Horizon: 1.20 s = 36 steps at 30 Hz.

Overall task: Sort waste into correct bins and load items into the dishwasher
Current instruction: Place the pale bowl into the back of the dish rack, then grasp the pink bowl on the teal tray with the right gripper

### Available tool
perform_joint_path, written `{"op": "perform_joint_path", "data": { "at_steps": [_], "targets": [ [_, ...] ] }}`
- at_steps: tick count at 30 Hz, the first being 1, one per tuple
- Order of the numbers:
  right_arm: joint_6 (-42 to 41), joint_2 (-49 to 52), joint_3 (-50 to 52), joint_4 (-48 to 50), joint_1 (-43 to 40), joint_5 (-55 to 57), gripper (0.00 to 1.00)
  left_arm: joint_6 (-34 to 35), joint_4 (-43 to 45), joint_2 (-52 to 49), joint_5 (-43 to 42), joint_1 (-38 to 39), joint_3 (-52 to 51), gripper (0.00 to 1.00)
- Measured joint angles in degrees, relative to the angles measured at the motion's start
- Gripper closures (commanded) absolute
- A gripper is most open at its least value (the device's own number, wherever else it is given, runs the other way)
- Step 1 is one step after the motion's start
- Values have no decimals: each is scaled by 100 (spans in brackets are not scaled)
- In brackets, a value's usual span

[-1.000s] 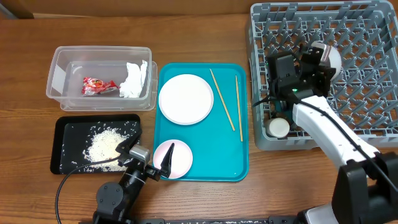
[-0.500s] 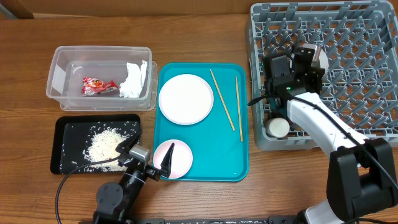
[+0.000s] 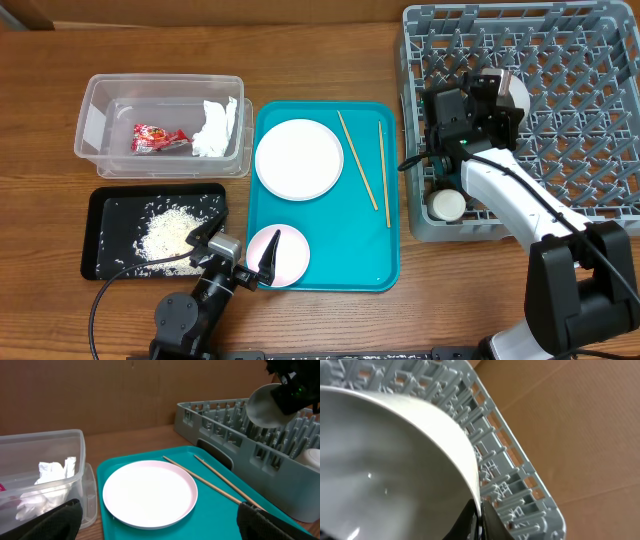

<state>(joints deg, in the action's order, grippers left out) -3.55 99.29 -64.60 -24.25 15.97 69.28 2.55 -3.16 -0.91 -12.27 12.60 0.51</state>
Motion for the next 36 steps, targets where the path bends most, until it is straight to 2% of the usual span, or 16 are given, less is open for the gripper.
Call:
{"op": "perform_joint_path", "data": {
  "at_steps": [7,9,15,19,27,31,36],
  "targets": [
    [-234,0,-7,-796,352,-76,94,0,-2,0,0,0,0,0],
    [-282,0,-7,-903,485,-116,85,0,-2,0,0,0,0,0],
    [-345,0,-11,-1102,933,-197,72,0,-2,0,0,0,0,0],
    [-564,-72,-146,-1751,1082,-549,60,0,-2,0,0,0,0,0],
    [-1143,-859,-1298,-3381,1222,-2723,40,0,-2,0,0,0,0,0],
    [-1276,-1226,-1602,-3576,1569,-4356,39,0,-2,0,0,0,0,0],
    [-1405,-1167,-1574,-3340,2166,-6736,38,0,-2,0,0,0,0,0]
  ]
}}
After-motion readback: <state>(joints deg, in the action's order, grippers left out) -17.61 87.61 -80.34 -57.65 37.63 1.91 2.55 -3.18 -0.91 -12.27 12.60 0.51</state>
